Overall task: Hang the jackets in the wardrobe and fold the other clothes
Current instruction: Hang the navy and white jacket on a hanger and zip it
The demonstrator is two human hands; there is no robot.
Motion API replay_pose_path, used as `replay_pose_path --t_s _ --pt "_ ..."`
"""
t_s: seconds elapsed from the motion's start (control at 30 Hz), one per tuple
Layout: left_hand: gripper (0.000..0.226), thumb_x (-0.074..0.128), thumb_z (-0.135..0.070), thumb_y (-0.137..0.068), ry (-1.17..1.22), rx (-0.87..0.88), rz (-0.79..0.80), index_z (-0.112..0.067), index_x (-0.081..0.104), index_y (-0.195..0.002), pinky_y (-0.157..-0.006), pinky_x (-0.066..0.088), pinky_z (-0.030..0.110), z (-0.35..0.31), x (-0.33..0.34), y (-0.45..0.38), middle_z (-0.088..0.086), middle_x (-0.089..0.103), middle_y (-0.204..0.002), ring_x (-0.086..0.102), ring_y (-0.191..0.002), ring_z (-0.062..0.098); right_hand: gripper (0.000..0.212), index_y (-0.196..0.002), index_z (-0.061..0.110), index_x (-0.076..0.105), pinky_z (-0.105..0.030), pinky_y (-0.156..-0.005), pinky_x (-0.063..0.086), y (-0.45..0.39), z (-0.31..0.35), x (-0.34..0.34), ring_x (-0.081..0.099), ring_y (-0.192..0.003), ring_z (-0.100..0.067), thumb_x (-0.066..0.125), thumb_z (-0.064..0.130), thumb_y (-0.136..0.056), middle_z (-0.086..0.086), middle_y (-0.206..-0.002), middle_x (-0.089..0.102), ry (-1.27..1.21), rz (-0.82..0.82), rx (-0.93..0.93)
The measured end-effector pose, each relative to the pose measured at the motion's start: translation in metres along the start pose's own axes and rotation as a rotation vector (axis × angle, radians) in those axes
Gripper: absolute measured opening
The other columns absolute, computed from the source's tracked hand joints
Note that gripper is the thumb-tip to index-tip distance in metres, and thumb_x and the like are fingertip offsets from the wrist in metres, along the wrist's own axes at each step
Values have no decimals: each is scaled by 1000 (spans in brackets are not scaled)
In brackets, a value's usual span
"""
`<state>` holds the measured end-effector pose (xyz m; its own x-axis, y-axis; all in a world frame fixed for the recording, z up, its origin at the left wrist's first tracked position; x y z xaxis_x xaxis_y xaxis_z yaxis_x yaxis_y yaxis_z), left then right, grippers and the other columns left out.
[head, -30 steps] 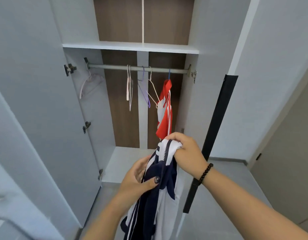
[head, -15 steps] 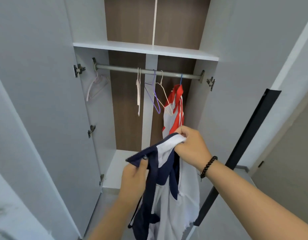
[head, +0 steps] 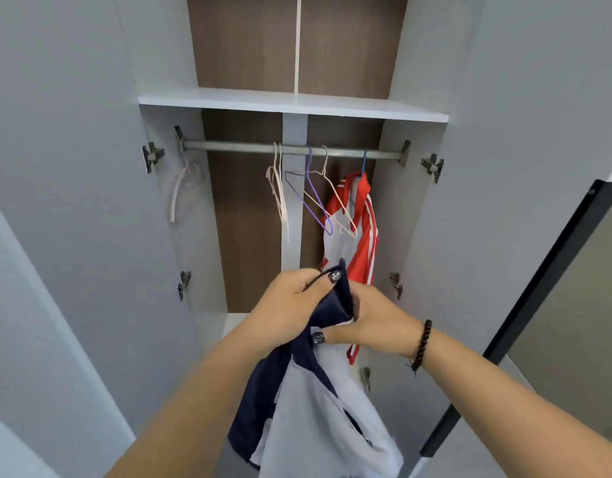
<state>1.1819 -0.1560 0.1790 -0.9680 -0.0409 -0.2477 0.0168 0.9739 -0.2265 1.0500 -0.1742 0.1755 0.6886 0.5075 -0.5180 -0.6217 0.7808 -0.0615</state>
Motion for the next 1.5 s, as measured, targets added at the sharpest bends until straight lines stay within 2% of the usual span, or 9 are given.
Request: replay_pose_path --t_s 0.23,0.43,0.6,0.73,0.9,1.07,1.2,1.3,1.5 --pt "29 64 -50 -86 25 -32 -176 -23 54 -85 -58 45 25 64 -75 18 -11 60 -66 53 -59 7 21 -101 -14 61 -53 -86 49 -45 41 36 57 -99 -51 65 -4 -83 -36 -101 62 -20 -51 -54" --pt "22 70 -57 -71 -61 -190 -99 -37 67 -81 -60 49 21 126 -107 62 -11 67 -70 60 -61 5 24 -110 -10 62 -46 -94 49 -83 59 50 63 -101 -38 55 -10 -87 -30 -110 64 -338 -107 8" --pt "52 82 -59 -57 -55 -331 -122 -35 68 -101 -67 51 15 146 -137 80 -17 73 -90 68 -79 2 26 -103 -3 67 -38 -80 56 -107 50 17 69 -88 -29 50 -10 -85 -19 -97 71 -576 -290 15" --pt "19 83 -44 -70 -20 -265 -209 -35 67 -71 -54 42 10 130 -161 61 -12 65 -63 58 -56 1 27 -95 3 71 -40 -86 54 -122 25 -14 69 -93 -29 52 -10 -82 -16 -97 72 -496 -413 27" --pt "35 89 -33 -61 -501 -293 -96 -32 66 -89 -58 52 15 112 -169 13 -16 71 -78 65 -70 4 14 -92 -8 64 -41 -85 49 -140 -14 -44 63 -89 -31 57 -5 -80 -18 -91 67 -324 -501 78" --pt "25 59 -21 -79 -1064 -204 -176 -26 55 -103 -58 50 27 107 -159 -37 -7 60 -74 59 -67 16 15 -70 17 61 -27 -60 42 -155 -44 -94 55 -65 -16 67 9 -81 4 -67 60 98 -666 82" --pt "43 68 -28 -79 -917 -74 -395 -30 41 -113 -59 43 26 98 -145 -75 -14 55 -85 55 -72 8 11 -78 21 63 -23 -55 39 -165 -73 -135 56 -64 -12 67 11 -78 0 -69 63 251 -733 148" --pt "15 65 -18 -87 -547 -184 -450 -28 54 -84 -57 39 15 107 -137 -105 -17 62 -73 55 -64 0 12 -86 21 64 -25 -56 41 -165 -96 -175 57 -62 -9 68 12 -79 1 -67 63 222 -829 193" --pt "32 62 -9 -90 -39 -273 -387 -11 51 -60 -49 32 11 125 -70 -157 -7 47 -54 43 -53 6 15 -93 20 62 -36 -69 51 -166 -141 -224 62 -71 -27 67 12 -81 -1 -72 63 190 -857 266"
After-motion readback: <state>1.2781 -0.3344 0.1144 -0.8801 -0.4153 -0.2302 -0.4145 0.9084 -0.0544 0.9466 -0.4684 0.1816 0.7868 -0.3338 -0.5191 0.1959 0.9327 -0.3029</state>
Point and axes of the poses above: each hand's wrist, its own y-axis away from the middle knuckle, its own x-axis out of the palm, z = x × y, the point moved 5 cm from there along -y, towards the middle knuckle
